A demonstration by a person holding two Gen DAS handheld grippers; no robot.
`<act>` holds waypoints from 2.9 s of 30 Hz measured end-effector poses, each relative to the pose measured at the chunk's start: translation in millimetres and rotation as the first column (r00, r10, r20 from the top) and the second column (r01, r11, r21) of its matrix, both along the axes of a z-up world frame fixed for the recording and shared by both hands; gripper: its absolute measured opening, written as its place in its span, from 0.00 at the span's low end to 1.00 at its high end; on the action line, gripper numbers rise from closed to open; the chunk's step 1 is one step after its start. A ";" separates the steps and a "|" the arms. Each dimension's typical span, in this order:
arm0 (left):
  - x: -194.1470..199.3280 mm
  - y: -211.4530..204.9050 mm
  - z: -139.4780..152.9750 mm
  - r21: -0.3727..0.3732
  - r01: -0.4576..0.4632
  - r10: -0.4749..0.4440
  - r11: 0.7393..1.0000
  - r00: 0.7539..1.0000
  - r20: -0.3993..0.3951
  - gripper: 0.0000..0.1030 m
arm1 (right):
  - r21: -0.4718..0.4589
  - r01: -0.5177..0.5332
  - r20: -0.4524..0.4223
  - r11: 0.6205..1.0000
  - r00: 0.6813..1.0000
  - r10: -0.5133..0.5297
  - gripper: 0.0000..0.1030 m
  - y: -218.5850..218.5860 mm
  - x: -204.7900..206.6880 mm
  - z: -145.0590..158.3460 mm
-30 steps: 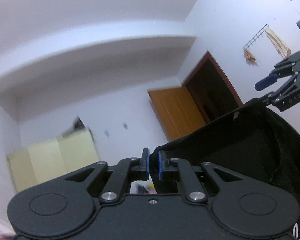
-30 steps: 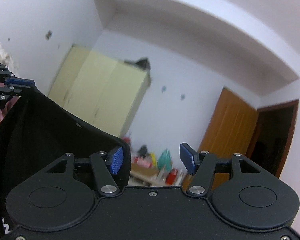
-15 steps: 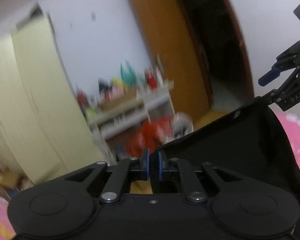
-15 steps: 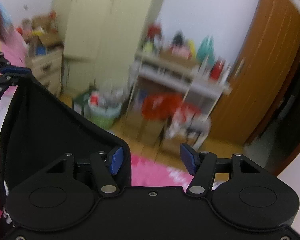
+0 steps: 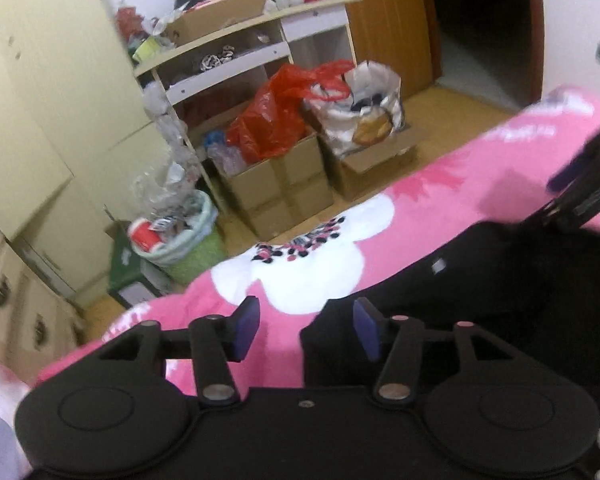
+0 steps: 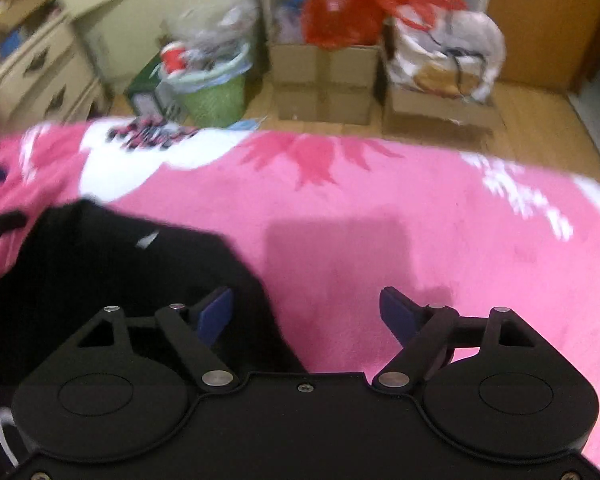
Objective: Organize soft objects
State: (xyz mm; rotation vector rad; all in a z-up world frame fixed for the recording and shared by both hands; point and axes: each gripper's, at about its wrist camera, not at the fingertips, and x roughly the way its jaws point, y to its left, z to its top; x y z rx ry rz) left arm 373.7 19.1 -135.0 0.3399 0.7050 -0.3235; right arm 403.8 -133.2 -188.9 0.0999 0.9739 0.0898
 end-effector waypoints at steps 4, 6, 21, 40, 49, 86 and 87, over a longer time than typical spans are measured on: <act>-14.1 27.0 40.9 -0.134 -0.064 0.062 0.989 0.998 -0.015 0.61 | 0.102 0.083 0.103 0.991 0.990 -0.094 0.82 -28.6 -14.5 25.3; -34.2 33.3 58.4 -0.151 -0.075 0.074 0.986 0.997 -0.013 0.61 | 0.106 0.101 0.112 0.989 0.987 -0.113 0.84 -42.9 -23.4 44.2; -136.1 41.5 16.9 -0.134 -0.075 0.055 0.988 0.988 -0.147 0.61 | 0.069 -0.109 -0.194 0.992 0.973 0.121 0.71 -25.4 -147.2 -7.5; -90.7 41.4 -14.9 -0.209 -0.151 0.089 0.966 0.957 -0.277 0.05 | -0.148 0.260 -0.010 0.954 0.964 -0.265 0.06 -131.3 -133.9 14.5; -89.4 82.2 -8.0 -0.221 -0.208 0.119 0.953 0.926 -0.358 0.06 | 0.140 0.052 -0.016 0.989 0.999 -0.050 0.58 -125.3 -167.3 14.4; -35.0 85.8 -21.3 0.173 -0.292 0.313 0.941 0.944 -0.108 0.01 | -0.251 0.238 0.009 0.938 0.970 -0.244 0.09 -206.0 -66.6 6.0; -32.9 83.3 -27.2 0.200 -0.277 0.300 0.940 0.950 -0.093 0.02 | -0.252 0.234 -0.024 0.939 0.969 -0.248 0.09 -209.8 -61.5 -3.1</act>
